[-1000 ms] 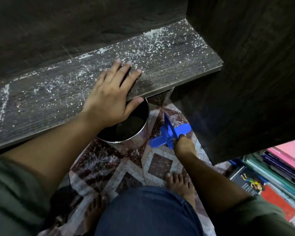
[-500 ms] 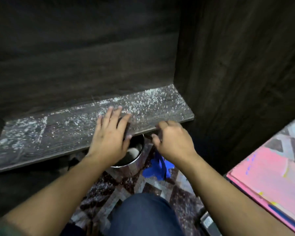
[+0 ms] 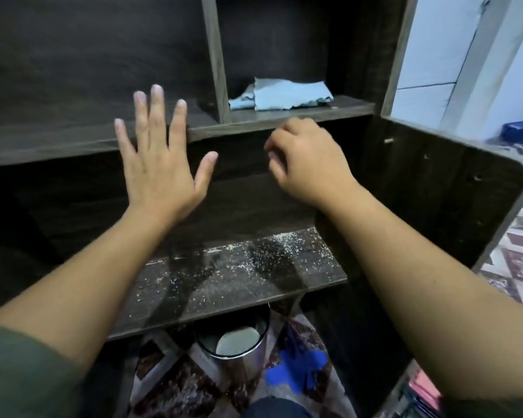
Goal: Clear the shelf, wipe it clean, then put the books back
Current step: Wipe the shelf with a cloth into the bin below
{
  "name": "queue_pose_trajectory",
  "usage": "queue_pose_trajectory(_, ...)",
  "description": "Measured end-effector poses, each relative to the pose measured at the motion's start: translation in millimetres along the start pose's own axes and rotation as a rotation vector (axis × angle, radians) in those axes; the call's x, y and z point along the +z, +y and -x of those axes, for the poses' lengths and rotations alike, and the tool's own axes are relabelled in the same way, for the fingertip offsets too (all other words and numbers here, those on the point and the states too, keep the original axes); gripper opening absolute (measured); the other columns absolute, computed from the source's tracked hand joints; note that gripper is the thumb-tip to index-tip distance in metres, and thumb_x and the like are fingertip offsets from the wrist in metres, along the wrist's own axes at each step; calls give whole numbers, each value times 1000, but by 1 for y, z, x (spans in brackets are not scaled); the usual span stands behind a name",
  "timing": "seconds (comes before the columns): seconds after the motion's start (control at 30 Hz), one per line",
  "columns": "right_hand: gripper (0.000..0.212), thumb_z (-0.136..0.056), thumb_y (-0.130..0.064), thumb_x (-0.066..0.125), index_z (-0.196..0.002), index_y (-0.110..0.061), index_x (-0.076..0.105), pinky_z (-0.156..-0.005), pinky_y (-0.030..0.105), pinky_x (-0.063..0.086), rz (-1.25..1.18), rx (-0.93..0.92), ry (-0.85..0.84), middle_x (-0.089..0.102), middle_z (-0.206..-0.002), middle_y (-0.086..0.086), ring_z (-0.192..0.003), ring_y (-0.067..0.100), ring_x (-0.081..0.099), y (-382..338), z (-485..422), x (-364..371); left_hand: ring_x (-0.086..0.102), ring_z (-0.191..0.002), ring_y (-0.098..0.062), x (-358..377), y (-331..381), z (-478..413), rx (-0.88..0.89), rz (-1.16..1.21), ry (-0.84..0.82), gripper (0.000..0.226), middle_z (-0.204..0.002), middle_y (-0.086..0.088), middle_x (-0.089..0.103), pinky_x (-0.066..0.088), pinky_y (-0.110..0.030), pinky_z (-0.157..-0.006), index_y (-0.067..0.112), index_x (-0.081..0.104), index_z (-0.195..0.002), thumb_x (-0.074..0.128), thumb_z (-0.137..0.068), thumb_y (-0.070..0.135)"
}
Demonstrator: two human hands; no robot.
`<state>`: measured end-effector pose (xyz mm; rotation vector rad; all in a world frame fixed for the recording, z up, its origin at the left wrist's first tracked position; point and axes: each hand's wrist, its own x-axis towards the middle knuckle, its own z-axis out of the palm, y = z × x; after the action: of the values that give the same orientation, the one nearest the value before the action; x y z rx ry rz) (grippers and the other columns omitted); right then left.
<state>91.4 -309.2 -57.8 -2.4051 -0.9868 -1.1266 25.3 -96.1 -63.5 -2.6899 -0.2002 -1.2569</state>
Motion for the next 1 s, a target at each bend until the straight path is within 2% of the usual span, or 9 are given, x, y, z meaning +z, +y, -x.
queue_pose_trajectory(0.17, 27, -80, -23, 49, -95, -10, 68, -66, 42, 46, 102, -97, 111, 64, -97, 14, -86, 38, 58, 16, -63, 5, -5, -149, -29, 13, -14, -13, 18, -56, -28, 87, -162, -12, 1, 2, -54, -117, 7, 6, -154, 19, -93, 67)
queue_pose_trajectory(0.37, 52, -89, -41, 49, -139, -28, 44, -106, 45, 32, 79, 228, -359, 46, -138, 9, -130, 30, 40, 47, -114, 5, 14, -147, -29, 18, -17, -11, 43, -15, 41, 83, -159, -12, 20, 15, -50, -115, 6, 19, -153, 27, -93, 64)
queue_pose_trajectory(0.43, 58, -90, -47, 47, -146, -38, 35, -111, 46, 29, 1, 340, -523, 41, -148, 8, -136, 30, 36, 55, -117, 5, 17, -146, -30, 20, -19, -11, 58, -19, 48, 82, -158, -13, 24, 18, -50, -114, 6, 22, -152, 29, -93, 63)
queue_pose_trajectory(0.5, 55, -93, -49, 45, -146, -45, 32, -113, 48, 24, 1, 386, -578, 38, -152, 3, -138, 30, 34, 59, -117, 4, 20, -145, -30, 21, -20, -12, 67, -26, 45, 82, -156, -13, 27, 21, -50, -113, 7, 23, -152, 31, -93, 63)
queue_pose_trajectory(0.57, 48, -95, -46, 45, -143, -46, 37, -110, 52, 21, 48, 373, -551, 43, -148, 1, -137, 29, 35, 55, -116, -1, 20, -145, -31, 21, -20, -12, 61, -29, 32, 82, -156, -13, 28, 21, -50, -112, 7, 23, -152, 32, -93, 63)
queue_pose_trajectory(0.67, 42, -95, -39, 46, -137, -43, 44, -103, 53, 28, 108, 402, -456, 53, -137, 4, -127, 32, 44, 41, -105, -12, 19, -145, -31, 20, -18, -11, 50, -41, 6, 83, -157, -13, 26, 20, -50, -112, 7, 21, -152, 30, -93, 64)
queue_pose_trajectory(0.87, 49, -90, -36, 55, -137, -40, 45, -83, 43, 34, 141, 429, -51, 52, -122, 12, -110, 37, 49, -18, -19, -18, 1, -149, -29, 11, -21, -1, 68, -16, -45, 82, -162, -13, 7, 7, -48, -120, 9, 8, -154, 29, -96, 62)
queue_pose_trajectory(0.93, 51, -89, -38, 57, -137, -43, 43, -79, 41, 32, 105, 478, -77, 50, -120, 9, -107, 34, 50, -37, 20, -4, -3, -149, -30, 12, -21, 23, 89, 23, -55, 81, -162, -15, 1, 2, -47, -120, 8, 7, -154, 38, -96, 55)
queue_pose_trajectory(1.0, 51, -89, -38, 57, -137, -46, 43, -84, 42, 34, 59, 560, -212, 49, -121, 6, -109, 32, 49, -48, 58, 20, -2, -149, -31, 21, -16, 59, 102, 89, -74, 79, -161, -16, 4, 5, -48, -120, 7, 12, -154, 43, -95, 49)
